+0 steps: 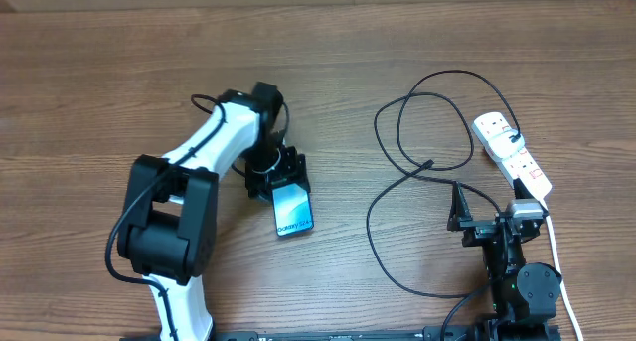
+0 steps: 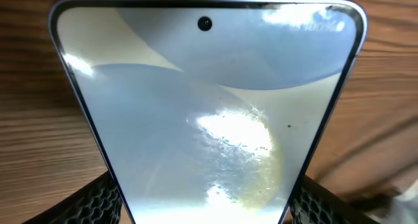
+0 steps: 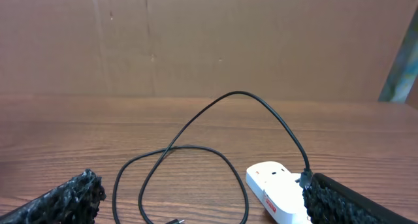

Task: Plug charger to phone and switch on socket
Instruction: 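Lift the phone with the left gripper and tilt it upright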

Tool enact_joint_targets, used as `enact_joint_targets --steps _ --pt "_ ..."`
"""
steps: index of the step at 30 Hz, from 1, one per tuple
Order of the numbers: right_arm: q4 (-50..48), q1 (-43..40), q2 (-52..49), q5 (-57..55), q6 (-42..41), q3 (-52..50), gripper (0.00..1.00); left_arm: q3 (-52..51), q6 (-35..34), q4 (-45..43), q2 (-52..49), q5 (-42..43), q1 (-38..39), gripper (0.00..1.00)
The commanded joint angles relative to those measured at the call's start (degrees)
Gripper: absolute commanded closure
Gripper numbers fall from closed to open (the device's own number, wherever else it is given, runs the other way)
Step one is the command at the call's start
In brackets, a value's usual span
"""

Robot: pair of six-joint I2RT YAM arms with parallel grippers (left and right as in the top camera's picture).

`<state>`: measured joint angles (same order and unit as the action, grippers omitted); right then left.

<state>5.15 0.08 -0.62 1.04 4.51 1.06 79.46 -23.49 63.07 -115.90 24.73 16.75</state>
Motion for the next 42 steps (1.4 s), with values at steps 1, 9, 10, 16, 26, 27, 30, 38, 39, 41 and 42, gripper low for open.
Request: enact_joint_targets --steps 1,9,10,16,26,27,30,38,39,41,42 --pt "-0.4 -0.1 0.4 -0.3 0.1 -0.6 0.00 1.7 2.7 1.4 -0.3 8.7 -0.8 0.59" --pt "-0.4 -0.1 0.4 -0.3 0.1 -0.6 0.00 1.7 7.5 4.6 -0.3 25.2 -1.0 0.60" --pt "-0.4 -0.1 0.4 -0.3 0.1 -0.6 0.00 1.7 7.5 5.2 -0.3 27.7 -1.0 0.60" --pt "-0.4 -0.1 0.4 -0.3 0.1 -0.6 0.00 1.7 7.5 7.4 -0.3 40.5 -1.1 0.60" --pt "-0.4 -0.1 0.4 -0.3 0.1 -0.6 0.00 1.7 7.5 10.2 -0.3 45.4 -1.1 0.63" --pt "-0.4 -0.1 0.4 -0.3 0.1 -0.6 0.00 1.7 7.5 10.2 -0.3 45.4 -1.1 0.63" --pt "-0.4 -0.1 0.4 -0.3 0.1 -0.6 0.00 1.7 8.3 10.2 -0.3 45.4 -1.7 0.62" --pt "-0.4 -0.1 0.4 -0.3 0.1 -0.6 0.00 1.7 12.4 11.5 -0.3 45.4 -5.3 0.65" --pt "-0.4 -0.1 0.4 -0.3 0.1 -0.6 0.00 1.7 14.0 12.1 -0.3 45.3 -6.3 0.65" --pt "-0.4 -0.1 0.4 -0.3 0.1 -0.6 0.00 1.7 15.5 12.7 -0.3 45.1 -7.3 0.65" --pt "-0.4 -0.1 0.4 -0.3 0.1 -0.6 0.00 1.7 16.1 13.2 -0.3 44.9 -7.6 0.65"
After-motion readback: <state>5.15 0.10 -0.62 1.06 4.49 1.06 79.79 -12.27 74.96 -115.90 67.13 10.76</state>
